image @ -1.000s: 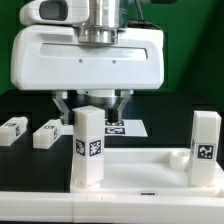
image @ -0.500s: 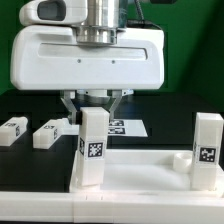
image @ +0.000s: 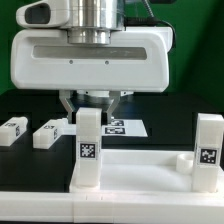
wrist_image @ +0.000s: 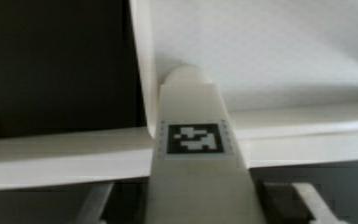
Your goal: Assemble desk
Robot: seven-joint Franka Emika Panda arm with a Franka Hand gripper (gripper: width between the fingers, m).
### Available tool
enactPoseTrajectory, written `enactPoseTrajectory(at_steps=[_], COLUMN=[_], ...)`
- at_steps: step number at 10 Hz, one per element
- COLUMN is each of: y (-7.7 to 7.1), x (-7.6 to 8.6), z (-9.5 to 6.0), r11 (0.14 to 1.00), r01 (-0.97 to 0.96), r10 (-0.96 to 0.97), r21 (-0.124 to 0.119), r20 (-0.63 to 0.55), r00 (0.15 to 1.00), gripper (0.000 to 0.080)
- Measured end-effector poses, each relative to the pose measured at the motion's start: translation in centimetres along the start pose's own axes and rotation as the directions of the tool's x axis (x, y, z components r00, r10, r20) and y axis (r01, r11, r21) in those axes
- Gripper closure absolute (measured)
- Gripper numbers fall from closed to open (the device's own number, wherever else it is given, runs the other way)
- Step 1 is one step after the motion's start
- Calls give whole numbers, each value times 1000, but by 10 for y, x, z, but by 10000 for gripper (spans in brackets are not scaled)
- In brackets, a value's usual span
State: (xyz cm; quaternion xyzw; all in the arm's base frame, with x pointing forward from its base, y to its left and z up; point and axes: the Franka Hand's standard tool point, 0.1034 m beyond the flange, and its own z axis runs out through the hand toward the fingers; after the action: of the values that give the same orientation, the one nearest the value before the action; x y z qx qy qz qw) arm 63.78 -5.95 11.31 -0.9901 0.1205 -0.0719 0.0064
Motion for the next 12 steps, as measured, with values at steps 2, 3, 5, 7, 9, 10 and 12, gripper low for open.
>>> enactPoseTrajectory(at_steps=[2, 3, 5, 7, 9, 10, 12], y=[-2, -3, -4, -3, -3, -3, -3], x=[-1, -1, -1, 0, -1, -1, 0], z=[1, 1, 2, 1, 2, 1, 1], r11=[967, 940, 843, 804, 837, 868, 953], r01=[-254, -341, -538, -595, -548, -497, -303], r10=[254, 341, 538, 595, 548, 497, 303], r21=[-1, -1, -2, 2, 1, 1, 2], r20=[2, 2, -1, 1, 2, 2, 1], r00=[967, 940, 843, 804, 837, 868, 953], gripper=[509, 509, 509, 509, 507, 340, 163])
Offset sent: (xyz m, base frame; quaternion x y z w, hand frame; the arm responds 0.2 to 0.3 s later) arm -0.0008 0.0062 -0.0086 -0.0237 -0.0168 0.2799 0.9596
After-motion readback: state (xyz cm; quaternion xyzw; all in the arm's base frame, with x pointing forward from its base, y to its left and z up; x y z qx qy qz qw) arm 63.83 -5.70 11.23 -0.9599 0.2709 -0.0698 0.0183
